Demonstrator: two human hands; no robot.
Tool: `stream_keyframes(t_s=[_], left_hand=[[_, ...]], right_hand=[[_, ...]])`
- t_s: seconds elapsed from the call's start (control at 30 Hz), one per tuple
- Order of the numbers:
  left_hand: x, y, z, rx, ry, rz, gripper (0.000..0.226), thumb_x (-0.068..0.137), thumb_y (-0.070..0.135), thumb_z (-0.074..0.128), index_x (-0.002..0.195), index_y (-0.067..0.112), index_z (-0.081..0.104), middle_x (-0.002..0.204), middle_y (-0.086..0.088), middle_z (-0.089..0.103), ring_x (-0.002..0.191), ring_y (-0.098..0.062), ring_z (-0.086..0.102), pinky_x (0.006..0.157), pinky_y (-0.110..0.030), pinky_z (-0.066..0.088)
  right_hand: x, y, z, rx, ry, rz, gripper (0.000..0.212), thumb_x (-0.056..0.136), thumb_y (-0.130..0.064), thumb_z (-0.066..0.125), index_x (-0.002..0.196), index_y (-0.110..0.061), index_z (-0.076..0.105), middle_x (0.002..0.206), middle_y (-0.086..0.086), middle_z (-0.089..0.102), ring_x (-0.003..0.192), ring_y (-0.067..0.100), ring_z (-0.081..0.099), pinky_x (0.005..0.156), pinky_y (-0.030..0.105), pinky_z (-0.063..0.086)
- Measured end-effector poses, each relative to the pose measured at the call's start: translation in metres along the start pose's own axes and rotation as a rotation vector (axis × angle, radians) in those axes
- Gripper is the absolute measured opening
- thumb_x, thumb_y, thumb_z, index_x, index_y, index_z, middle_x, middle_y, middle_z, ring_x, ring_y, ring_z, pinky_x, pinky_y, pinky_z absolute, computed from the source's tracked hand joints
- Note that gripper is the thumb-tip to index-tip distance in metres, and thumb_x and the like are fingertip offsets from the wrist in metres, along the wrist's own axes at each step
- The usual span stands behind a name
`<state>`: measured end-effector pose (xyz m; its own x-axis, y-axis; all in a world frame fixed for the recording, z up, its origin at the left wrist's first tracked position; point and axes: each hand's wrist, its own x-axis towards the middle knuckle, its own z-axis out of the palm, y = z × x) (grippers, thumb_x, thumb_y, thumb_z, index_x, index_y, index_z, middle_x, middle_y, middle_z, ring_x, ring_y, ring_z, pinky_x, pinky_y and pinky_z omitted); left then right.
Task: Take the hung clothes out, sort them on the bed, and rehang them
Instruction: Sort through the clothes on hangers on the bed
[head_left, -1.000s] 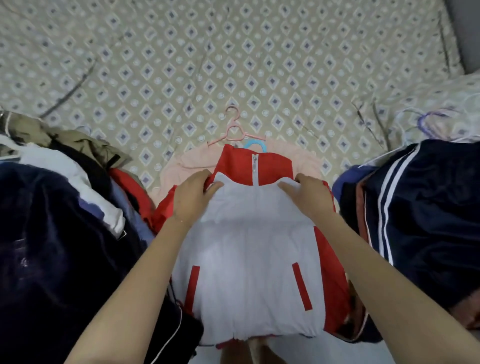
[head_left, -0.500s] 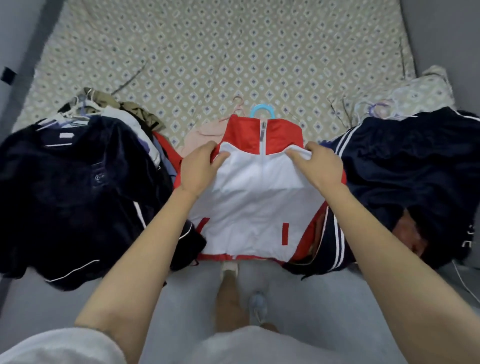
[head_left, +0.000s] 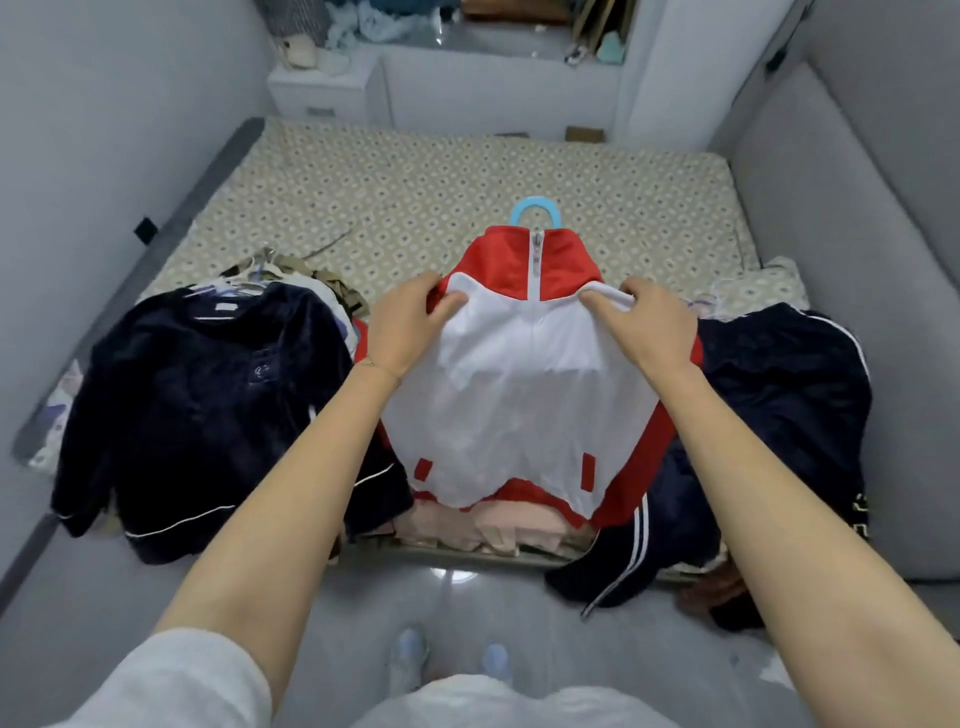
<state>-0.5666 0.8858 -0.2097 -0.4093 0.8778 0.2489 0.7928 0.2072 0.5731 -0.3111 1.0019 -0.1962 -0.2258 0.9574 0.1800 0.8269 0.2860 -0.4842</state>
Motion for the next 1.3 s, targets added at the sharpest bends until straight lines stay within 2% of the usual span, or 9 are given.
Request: stream_keyframes(t_s=[0.3,0.47,0.6,0.73,0.87,1.0,1.13,1.23,1.3], left_hand=[[-0.016,0.001,-0.094,-0.047,0.153,0.085,0.037,0.090,0.040,0.067,0.074,0.009,0.053,0.065,0.000,0.049,0.066,-0.024,0.047,0.059,-0.034,0.024],[-0.039,-0.024,-0.161,-0.058,0.235,0.148,0.037,0.088,0.045,0.063,0.077,0.010,0.057,0.069,-0.003,0.056,0.068,-0.026,0.052,0.061,-0.041,0.037],[-0.064,-0.052,-0.216,-0.013,0.316,0.183,0.028,0.092,0.040,0.064,0.084,0.013,0.061,0.074,0.000,0.058,0.073,-0.026,0.054,0.061,-0.036,0.035],[-0.089,-0.091,-0.268,0.063,0.389,0.216,0.027,0.096,0.039,0.061,0.097,0.013,0.066,0.088,-0.004,0.067,0.080,-0.023,0.059,0.064,-0.033,0.037],[-0.116,-0.142,-0.318,0.112,0.402,0.223,0.029,0.098,0.037,0.059,0.093,0.008,0.061,0.084,-0.003,0.062,0.076,-0.021,0.056,0.062,-0.030,0.034],[-0.139,-0.194,-0.358,0.143,0.429,0.192,0.039,0.096,0.043,0.054,0.098,0.005,0.065,0.091,-0.010,0.067,0.082,-0.027,0.060,0.065,-0.029,0.037],[-0.144,-0.234,-0.382,0.178,0.439,0.123,0.042,0.095,0.045,0.052,0.095,0.005,0.064,0.086,-0.009,0.066,0.079,-0.027,0.059,0.063,-0.031,0.037],[-0.139,-0.260,-0.388,0.186,0.421,0.069,0.039,0.096,0.043,0.055,0.092,0.005,0.063,0.082,-0.008,0.063,0.076,-0.027,0.057,0.061,-0.031,0.034],[-0.133,-0.279,-0.387,0.168,0.405,0.037,0.045,0.094,0.048,0.051,0.093,0.005,0.063,0.083,-0.009,0.064,0.076,-0.026,0.057,0.062,-0.035,0.040]], right_hand=[[-0.028,-0.073,-0.039,0.073,0.133,-0.069,0.054,0.084,-0.064,0.058,0.069,-0.012,0.050,0.060,0.001,0.050,0.066,0.025,0.052,0.057,0.036,0.033],[-0.057,-0.137,-0.045,0.066,0.208,-0.155,0.051,0.086,-0.063,0.056,0.073,-0.013,0.054,0.067,0.004,0.057,0.071,0.030,0.055,0.061,0.038,0.037],[-0.084,-0.192,-0.042,0.090,0.254,-0.243,0.044,0.087,-0.061,0.056,0.085,-0.017,0.059,0.079,0.006,0.065,0.078,0.032,0.060,0.066,0.038,0.042],[-0.115,-0.251,-0.031,0.081,0.171,-0.393,0.034,0.092,-0.051,0.056,0.099,-0.018,0.062,0.088,0.009,0.069,0.084,0.034,0.062,0.064,0.036,0.036],[-0.147,-0.314,-0.007,0.079,0.098,-0.497,0.032,0.092,-0.048,0.058,0.101,-0.018,0.062,0.091,0.011,0.070,0.088,0.036,0.063,0.066,0.037,0.037],[-0.173,-0.368,0.023,0.086,0.097,-0.506,0.035,0.092,-0.053,0.056,0.093,-0.019,0.064,0.087,0.008,0.070,0.088,0.035,0.063,0.064,0.036,0.034],[-0.184,-0.409,0.048,0.108,0.048,-0.504,0.034,0.092,-0.054,0.055,0.079,-0.023,0.052,0.082,0.004,0.067,0.083,0.031,0.062,0.061,0.034,0.028],[-0.181,-0.428,0.070,0.134,-0.007,-0.483,0.032,0.092,-0.053,0.055,0.083,-0.022,0.056,0.082,0.006,0.067,0.082,0.032,0.061,0.061,0.034,0.030],[-0.175,-0.437,0.090,0.130,-0.039,-0.476,0.035,0.092,-0.053,0.054,0.083,-0.020,0.057,0.081,0.005,0.066,0.081,0.031,0.061,0.062,0.035,0.033]])
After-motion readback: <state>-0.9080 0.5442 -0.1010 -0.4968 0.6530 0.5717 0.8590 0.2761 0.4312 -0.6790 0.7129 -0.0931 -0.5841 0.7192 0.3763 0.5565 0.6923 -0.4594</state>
